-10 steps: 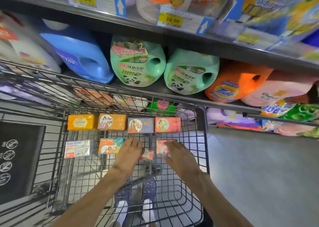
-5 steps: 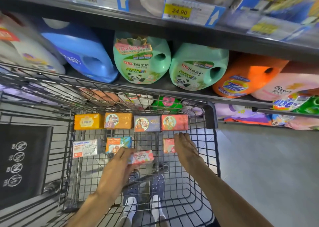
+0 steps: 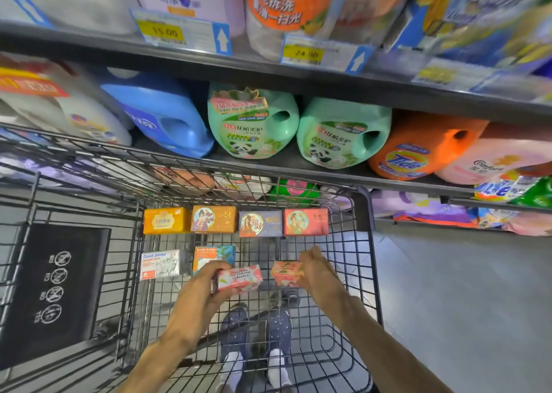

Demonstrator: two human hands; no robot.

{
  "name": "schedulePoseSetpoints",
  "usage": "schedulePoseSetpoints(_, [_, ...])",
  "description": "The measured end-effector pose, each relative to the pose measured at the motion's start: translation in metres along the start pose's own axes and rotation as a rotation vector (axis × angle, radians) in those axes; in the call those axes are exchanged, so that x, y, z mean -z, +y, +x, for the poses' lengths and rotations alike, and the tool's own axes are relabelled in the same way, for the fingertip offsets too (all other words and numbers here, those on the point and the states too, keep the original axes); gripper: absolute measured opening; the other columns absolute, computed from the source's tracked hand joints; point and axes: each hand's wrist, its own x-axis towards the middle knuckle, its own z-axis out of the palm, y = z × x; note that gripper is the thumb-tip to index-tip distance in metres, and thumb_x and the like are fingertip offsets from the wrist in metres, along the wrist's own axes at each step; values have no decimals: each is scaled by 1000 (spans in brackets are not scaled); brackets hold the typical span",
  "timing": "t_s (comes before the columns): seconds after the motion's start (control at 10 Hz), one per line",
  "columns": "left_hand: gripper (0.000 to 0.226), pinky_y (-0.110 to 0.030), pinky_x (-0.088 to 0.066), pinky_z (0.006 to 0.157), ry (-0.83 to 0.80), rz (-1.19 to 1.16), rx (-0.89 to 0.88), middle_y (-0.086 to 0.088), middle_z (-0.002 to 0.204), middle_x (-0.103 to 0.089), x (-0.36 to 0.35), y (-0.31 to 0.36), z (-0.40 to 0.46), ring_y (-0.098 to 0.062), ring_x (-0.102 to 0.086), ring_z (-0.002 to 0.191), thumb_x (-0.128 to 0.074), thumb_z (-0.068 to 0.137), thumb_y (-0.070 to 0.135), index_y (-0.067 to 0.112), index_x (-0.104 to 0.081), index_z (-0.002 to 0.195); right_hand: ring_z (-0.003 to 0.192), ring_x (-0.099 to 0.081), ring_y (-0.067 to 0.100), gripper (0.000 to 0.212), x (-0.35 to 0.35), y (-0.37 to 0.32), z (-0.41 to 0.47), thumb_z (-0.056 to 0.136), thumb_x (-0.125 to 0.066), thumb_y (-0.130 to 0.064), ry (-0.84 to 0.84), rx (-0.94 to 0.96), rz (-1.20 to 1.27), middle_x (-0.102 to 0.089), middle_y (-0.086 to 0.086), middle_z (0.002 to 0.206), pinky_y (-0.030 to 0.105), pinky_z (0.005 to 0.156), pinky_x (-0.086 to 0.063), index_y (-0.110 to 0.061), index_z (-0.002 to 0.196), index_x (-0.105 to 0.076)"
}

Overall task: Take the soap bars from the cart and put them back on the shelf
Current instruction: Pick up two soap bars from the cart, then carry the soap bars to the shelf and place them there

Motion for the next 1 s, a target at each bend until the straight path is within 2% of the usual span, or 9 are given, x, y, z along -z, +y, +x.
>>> schedulePoseSetpoints(0.1, [47,-30,-61,81,-19,-98,48,16,118,-69,9,10,-4,-1,-72,90,-70,82,41,32,-52,124,107,-58,24,24,24,-24,-22,95,-62,-16,-2,24,-227,-49,10,116,16,90,-51,-13,116,-52])
schedulePoseSetpoints(0.2, [29,-36,-58,84,-20,-412,117,-2,118,-71,22,35,-9,-16,-71,97,-65,96,20,17,-58,124,94,-60,11,26,52,-34,-46,86,-74,-12,-9,-76,105,-55,-3,105,18,82,-52,-21,100,-55])
schedulePoseSetpoints(0.3, [29,-24,-58,69,-92,-506,73,-13,115,-71,44,68,-18,-23,-70,100,-65,91,-3,4,-63,120,88,-69,12,18,89,-57,-88,86,-73,-20,63,-11,231,-70,2,96,34,82,-58,-21,100,-62])
schedulePoseSetpoints(0.4, [33,-20,-58,75,-129,-489,-35,-12,113,-74,69,109,-28,-25,-68,108,-70,86,-4,3,-65,118,78,-67,18,23,133,-72,-130,82,-77,-28,133,-12,342,-70,5,86,53,77,-54,-23,100,-63])
schedulePoseSetpoints(0.5, [40,-27,-59,81,-113,-406,-181,-12,106,-75,93,163,-46,-24,-71,99,-79,76,10,8,-67,114,88,-70,19,25,184,-94,-177,85,-77,-18,190,-5,458,-71,6,95,40,80,-58,-32,99,-63])
schedulePoseSetpoints(0.6, [41,-29,-56,75,-142,-372,-266,-1,89,-75,107,228,-65,-17,-67,84,-82,76,14,11,-68,115,79,-62,-16,37,233,-108,-229,88,-73,-9,246,23,511,-67,-21,89,5,72,-49,-41,94,-56])
schedulePoseSetpoints(0.7, [35,-18,-49,70,-155,-289,-419,12,76,-70,105,291,-76,2,-59,70,-83,78,13,17,-69,110,87,-67,11,33,270,-101,-283,82,-75,6,403,20,532,-76,-6,92,17,73,-55,-17,105,-66])
schedulePoseSetpoints(0.8, [35,-8,-46,65,-202,-240,-543,21,78,-73,94,361,-94,6,-64,70,-83,78,5,16,-68,108,89,-68,7,39,307,-97,-341,78,-79,4,557,24,523,-75,-5,94,17,76,-53,-16,109,-65])
schedulePoseSetpoints(1.0, [46,-23,-57,79,-358,-166,-730,4,101,-78,47,487,-135,-10,-73,92,-90,73,15,20,-70,114,96,-70,9,40,371,-70,-463,81,-82,-11,812,25,606,-74,1,105,32,80,-61,-21,116,-66])
